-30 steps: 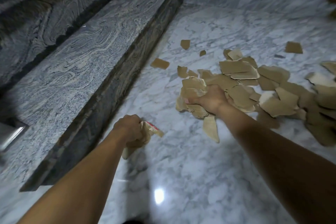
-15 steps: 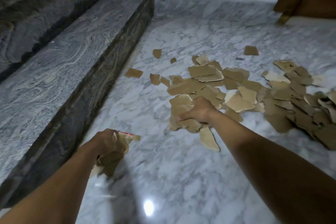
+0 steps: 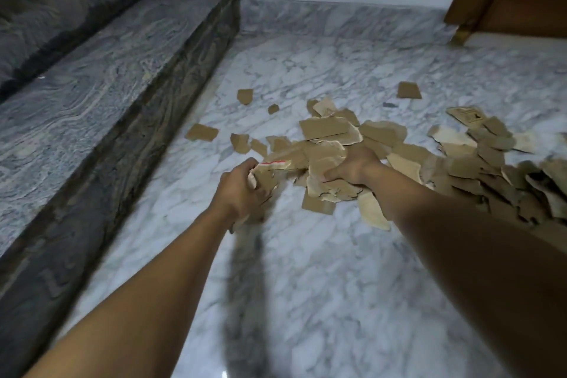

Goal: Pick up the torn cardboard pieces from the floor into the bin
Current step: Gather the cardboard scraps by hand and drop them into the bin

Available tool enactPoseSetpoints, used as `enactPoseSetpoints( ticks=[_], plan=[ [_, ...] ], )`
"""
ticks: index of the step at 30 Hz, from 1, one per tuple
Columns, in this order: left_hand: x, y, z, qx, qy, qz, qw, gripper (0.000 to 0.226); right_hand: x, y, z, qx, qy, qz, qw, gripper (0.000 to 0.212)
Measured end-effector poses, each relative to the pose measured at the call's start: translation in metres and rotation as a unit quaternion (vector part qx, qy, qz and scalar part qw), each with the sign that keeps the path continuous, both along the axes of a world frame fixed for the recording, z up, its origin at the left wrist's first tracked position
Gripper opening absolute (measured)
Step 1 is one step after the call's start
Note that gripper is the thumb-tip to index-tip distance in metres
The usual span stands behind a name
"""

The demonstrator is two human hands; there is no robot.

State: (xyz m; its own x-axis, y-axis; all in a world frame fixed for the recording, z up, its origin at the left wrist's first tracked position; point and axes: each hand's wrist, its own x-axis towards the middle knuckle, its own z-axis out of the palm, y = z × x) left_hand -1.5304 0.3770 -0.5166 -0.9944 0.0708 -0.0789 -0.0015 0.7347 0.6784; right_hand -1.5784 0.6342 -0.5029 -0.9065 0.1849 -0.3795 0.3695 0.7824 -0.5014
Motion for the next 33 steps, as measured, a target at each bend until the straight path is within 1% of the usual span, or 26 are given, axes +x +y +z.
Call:
enactPoseSetpoints(
  ticks=[3,5,7,9,11,14,16,17,18,19,20,21,23,25,27,29,30,33],
  plan=[
    [0.004,0.013,-0.014,-0.016,-0.001,0.016,1.000,0.030,-0.003,-0.003,-0.018,0.029,-0.033,0.025,0.999,0.079],
    [0.004,0.012,-0.022,-0.049,-0.030,0.009,0.998,0.031,-0.001,-0.006,-0.028,0.074,-0.040,0.036,0.996,0.080],
    [0.001,0.012,-0.023,-0.053,-0.058,0.021,0.997,0.027,-0.003,-0.008,-0.033,0.122,-0.028,0.048,0.991,0.085],
    [-0.007,0.014,-0.019,-0.056,-0.081,0.038,0.994,0.026,-0.006,-0.008,-0.032,0.137,-0.021,0.064,0.988,0.089],
    [-0.016,0.017,-0.012,-0.070,-0.107,0.055,0.990,0.026,-0.009,-0.007,-0.029,0.135,-0.023,0.078,0.988,0.088],
    [-0.025,0.027,0.000,-0.087,-0.101,0.062,0.989,0.013,-0.008,-0.007,-0.023,0.165,-0.031,0.091,0.982,0.080],
    [-0.035,0.035,0.012,-0.057,-0.103,0.082,0.990,0.009,-0.006,-0.007,-0.019,0.188,-0.011,0.093,0.978,0.073],
    [-0.041,0.038,0.018,-0.042,-0.107,0.091,0.989,0.010,-0.005,-0.006,-0.018,0.182,0.004,0.095,0.979,0.070],
    [-0.047,0.041,0.025,-0.021,-0.110,0.101,0.989,0.013,-0.004,-0.004,-0.017,0.161,0.017,0.101,0.982,0.067],
    [-0.054,0.046,0.032,0.008,-0.108,0.108,0.988,0.017,-0.003,-0.001,-0.017,0.118,0.026,0.106,0.987,0.064],
    [-0.061,0.051,0.040,0.026,-0.102,0.110,0.988,0.020,-0.001,0.004,-0.016,0.059,0.030,0.105,0.992,0.062],
    [-0.069,0.055,0.048,0.019,-0.097,0.100,0.990,0.020,0.002,0.010,-0.012,-0.003,0.030,0.096,0.995,0.062],
    [-0.082,0.065,0.067,-0.050,-0.119,0.067,0.989,0.021,0.001,0.026,0.003,-0.097,0.045,0.066,0.992,0.064],
    [-0.095,0.072,0.080,-0.137,-0.171,0.028,0.975,0.038,-0.008,0.049,0.022,-0.185,0.049,0.017,0.981,0.066],
    [-0.107,0.077,0.082,-0.200,-0.204,-0.034,0.958,0.055,-0.018,0.076,0.035,-0.263,0.026,-0.047,0.963,0.066],
    [-0.116,0.080,0.074,-0.234,-0.211,-0.098,0.944,0.064,-0.024,0.096,0.042,-0.302,-0.003,-0.081,0.950,0.061],
    [-0.119,0.080,0.066,-0.234,-0.220,-0.115,0.940,0.068,-0.024,0.102,0.041,-0.297,-0.015,-0.090,0.950,0.059],
    [-0.124,0.078,0.039,-0.190,-0.216,-0.158,0.945,0.080,-0.019,0.113,0.030,-0.261,-0.008,-0.155,0.953,0.053]
  ],
)
